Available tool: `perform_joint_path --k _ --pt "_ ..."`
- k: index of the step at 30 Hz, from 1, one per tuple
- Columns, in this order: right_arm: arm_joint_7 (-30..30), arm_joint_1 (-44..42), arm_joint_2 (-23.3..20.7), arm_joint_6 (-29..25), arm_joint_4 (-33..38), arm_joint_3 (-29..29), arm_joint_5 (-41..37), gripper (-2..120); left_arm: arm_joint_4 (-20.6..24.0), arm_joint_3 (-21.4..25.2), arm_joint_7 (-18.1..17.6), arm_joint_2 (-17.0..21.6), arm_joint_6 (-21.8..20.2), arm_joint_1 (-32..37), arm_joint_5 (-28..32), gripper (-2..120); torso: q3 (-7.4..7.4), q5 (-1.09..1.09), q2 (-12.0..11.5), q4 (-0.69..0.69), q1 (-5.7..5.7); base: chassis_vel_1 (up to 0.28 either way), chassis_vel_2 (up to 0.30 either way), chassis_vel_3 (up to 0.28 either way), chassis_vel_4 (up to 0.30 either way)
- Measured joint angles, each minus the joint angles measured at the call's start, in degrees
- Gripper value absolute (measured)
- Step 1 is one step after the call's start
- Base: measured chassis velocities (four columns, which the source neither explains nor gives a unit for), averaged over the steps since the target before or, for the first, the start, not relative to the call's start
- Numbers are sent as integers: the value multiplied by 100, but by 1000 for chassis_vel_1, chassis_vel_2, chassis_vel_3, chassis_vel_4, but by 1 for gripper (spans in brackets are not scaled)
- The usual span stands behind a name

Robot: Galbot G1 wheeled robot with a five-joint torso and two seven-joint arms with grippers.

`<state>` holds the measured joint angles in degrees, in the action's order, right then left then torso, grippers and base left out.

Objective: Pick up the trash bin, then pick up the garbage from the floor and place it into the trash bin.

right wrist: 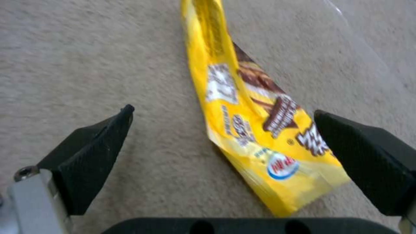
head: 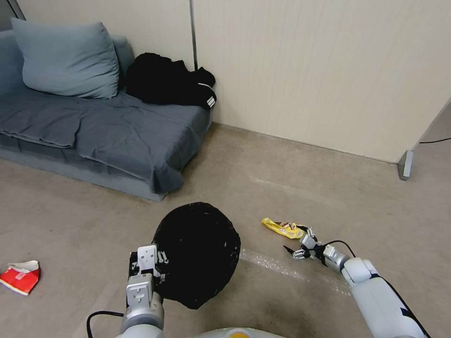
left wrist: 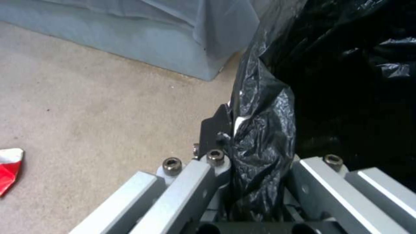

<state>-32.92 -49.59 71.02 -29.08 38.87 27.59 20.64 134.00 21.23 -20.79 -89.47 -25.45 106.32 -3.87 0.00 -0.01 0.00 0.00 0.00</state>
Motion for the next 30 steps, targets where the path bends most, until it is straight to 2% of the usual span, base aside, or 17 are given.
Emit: perform_joint_path --k 12,19,22,23,25,27,30 --pt "207 260 30 291 -206 -30 9 100 -1 -72 4 -34 57 61 -129 3 0 0 0 -1 0 0 0 0 0" --pt "244 364 29 345 -269 -34 -1 93 -2 -87 7 -35 94 91 -155 3 0 0 0 0 0 0 0 0 0" --pt "246 371 29 351 -271 -44 -3 83 -2 -101 7 -36 99 96 -165 3 0 1 0 -1 0 0 0 0 0" --pt "246 371 29 351 -271 -44 -3 83 -2 -101 7 -36 99 96 -165 3 0 1 0 -1 0 0 0 0 0" --pt "257 373 42 361 -277 -52 -3 72 -2 -118 9 -39 110 103 -181 3 0 0 0 -1 0 0 0 0 0" --pt "261 373 49 367 -279 -58 -3 68 -2 -122 9 -41 114 105 -185 3 0 1 0 -1 0 0 0 0 0" --pt "268 373 79 417 -285 -74 3 55 -2 -124 11 -44 124 107 -187 3 0 0 0 0 0 0 0 0 0"
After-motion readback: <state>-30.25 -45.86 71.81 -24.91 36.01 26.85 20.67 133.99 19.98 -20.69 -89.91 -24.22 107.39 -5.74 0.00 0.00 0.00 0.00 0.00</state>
